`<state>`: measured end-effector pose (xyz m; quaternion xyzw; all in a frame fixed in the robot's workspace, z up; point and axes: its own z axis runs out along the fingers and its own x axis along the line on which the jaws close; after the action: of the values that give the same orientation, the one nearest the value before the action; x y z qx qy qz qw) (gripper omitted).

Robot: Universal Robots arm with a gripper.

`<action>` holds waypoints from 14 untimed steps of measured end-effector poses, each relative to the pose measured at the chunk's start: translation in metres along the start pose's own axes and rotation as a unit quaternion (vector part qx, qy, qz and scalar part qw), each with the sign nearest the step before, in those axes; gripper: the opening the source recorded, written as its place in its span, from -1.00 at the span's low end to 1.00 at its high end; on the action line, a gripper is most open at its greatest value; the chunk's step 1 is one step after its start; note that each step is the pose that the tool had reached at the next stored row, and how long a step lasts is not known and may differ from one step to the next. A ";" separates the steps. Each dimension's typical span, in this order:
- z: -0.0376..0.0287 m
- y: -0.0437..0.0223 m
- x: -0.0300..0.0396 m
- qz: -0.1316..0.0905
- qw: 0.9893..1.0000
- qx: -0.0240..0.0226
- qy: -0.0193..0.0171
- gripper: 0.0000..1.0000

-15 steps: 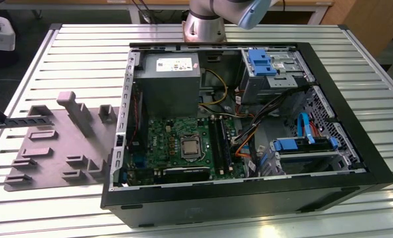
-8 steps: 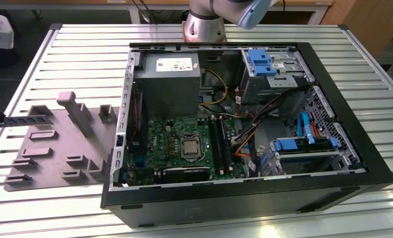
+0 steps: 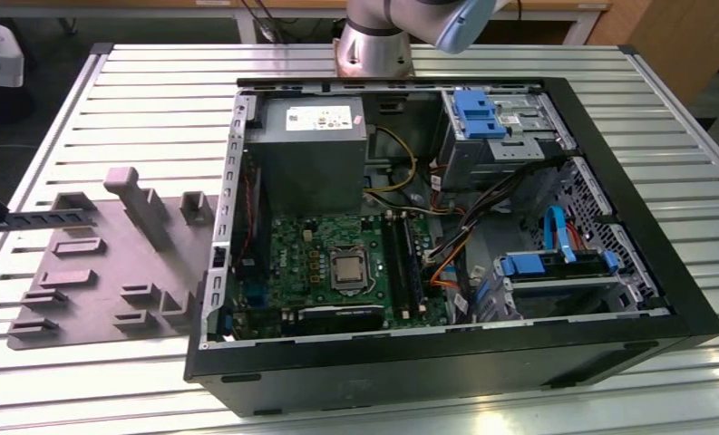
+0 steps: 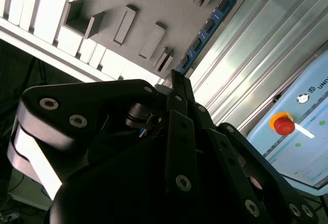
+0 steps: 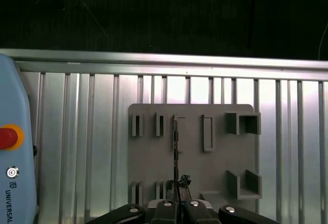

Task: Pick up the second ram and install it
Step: 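Pick up the second ram and move it above second insertion slot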

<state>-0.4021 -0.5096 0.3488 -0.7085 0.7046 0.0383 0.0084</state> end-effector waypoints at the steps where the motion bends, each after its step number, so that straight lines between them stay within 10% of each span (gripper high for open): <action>1: -0.0003 0.0000 0.0000 0.000 1.000 0.000 0.000 -0.76; 14: -0.0037 0.0001 -0.0003 0.000 1.000 0.000 -0.002 -0.76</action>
<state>-0.4021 -0.5096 0.3525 -0.7085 0.7046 0.0395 0.0097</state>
